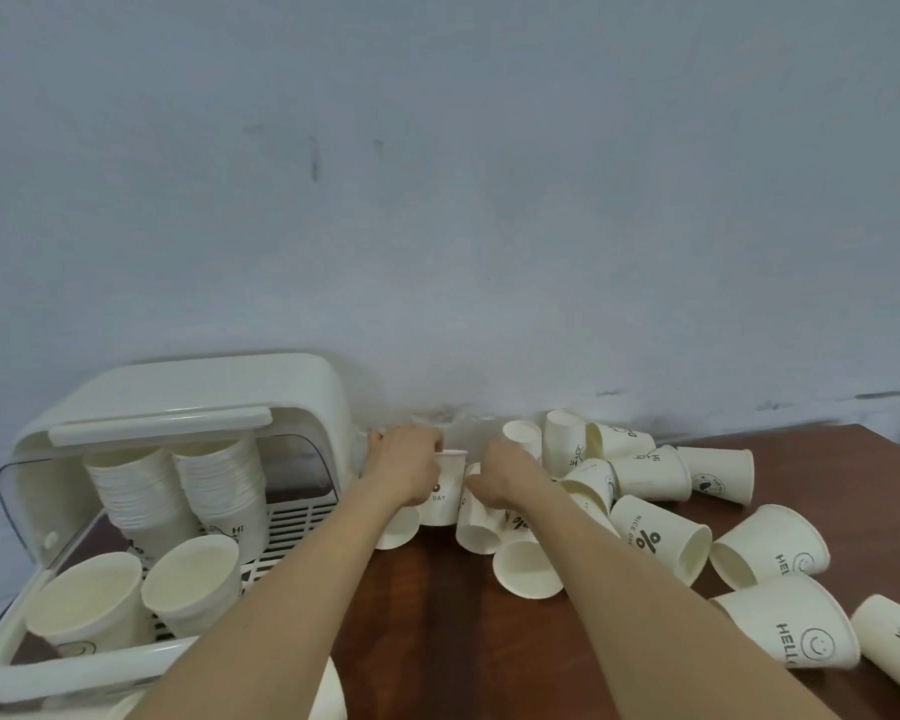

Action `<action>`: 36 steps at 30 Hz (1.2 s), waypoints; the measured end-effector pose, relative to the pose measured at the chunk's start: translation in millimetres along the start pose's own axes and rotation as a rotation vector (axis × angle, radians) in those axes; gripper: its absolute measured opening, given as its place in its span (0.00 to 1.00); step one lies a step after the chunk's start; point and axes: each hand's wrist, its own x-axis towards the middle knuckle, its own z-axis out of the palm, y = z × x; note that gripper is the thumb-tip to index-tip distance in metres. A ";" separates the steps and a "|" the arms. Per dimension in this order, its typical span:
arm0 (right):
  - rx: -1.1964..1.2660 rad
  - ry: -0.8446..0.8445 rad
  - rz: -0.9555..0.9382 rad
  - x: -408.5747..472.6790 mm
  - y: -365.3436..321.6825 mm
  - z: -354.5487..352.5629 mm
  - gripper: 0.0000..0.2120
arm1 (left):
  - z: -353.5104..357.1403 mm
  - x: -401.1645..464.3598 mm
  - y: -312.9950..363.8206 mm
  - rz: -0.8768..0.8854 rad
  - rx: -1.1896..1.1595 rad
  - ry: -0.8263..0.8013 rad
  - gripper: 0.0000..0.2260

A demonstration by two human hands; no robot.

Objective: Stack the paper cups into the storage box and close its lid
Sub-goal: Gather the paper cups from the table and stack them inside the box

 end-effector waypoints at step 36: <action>0.074 0.283 -0.381 -163.9 -158.3 -17.5 0.11 | -138.4 -206.4 -130.4 -0.206 -0.165 0.338 0.08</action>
